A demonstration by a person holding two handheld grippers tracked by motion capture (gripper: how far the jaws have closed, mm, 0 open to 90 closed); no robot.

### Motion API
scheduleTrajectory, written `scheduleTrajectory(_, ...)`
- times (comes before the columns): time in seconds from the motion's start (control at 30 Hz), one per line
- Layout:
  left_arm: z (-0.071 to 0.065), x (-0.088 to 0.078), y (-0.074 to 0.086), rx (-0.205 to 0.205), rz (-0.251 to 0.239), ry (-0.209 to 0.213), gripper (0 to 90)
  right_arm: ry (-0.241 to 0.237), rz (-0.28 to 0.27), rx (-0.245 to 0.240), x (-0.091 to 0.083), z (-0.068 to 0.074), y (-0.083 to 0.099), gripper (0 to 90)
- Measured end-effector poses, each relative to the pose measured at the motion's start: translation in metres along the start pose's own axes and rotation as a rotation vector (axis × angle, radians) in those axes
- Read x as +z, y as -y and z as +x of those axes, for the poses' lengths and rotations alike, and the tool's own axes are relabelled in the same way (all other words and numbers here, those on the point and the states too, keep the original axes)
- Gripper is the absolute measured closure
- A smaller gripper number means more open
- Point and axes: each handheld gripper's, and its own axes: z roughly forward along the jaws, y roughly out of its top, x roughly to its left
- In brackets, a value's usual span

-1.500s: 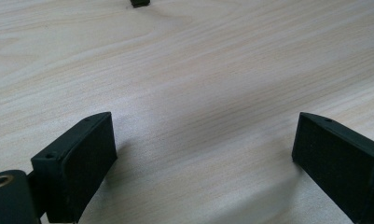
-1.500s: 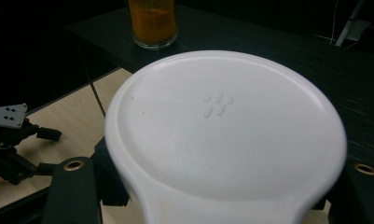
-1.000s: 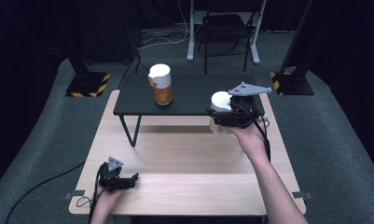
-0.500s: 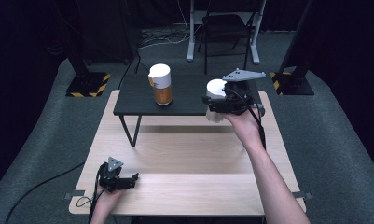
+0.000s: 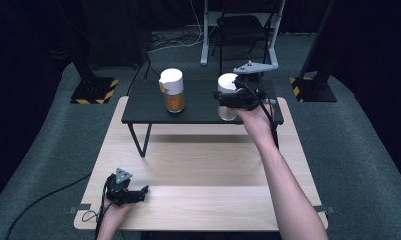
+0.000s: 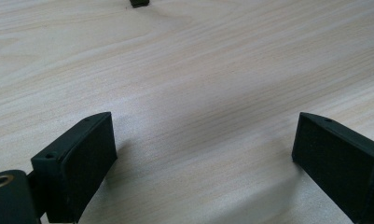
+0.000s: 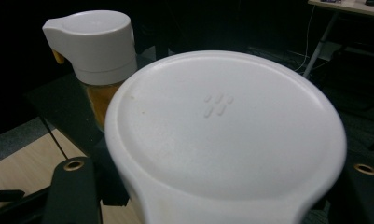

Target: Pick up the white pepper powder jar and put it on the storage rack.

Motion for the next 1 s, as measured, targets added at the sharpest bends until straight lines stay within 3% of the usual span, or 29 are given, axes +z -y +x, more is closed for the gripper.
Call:
scheduleTrajectory(0.47,0.0,0.0,0.0,0.0,-0.001,0.001,5.4,0.033,0.006,0.025,0.025,-0.009,-0.004,29.8)
scheduleTrajectory(1.0,0.0,0.0,0.0,0.0,-0.001,0.001,5.5,0.051,0.021,0.049,0.041,-0.017,-0.003,29.8)
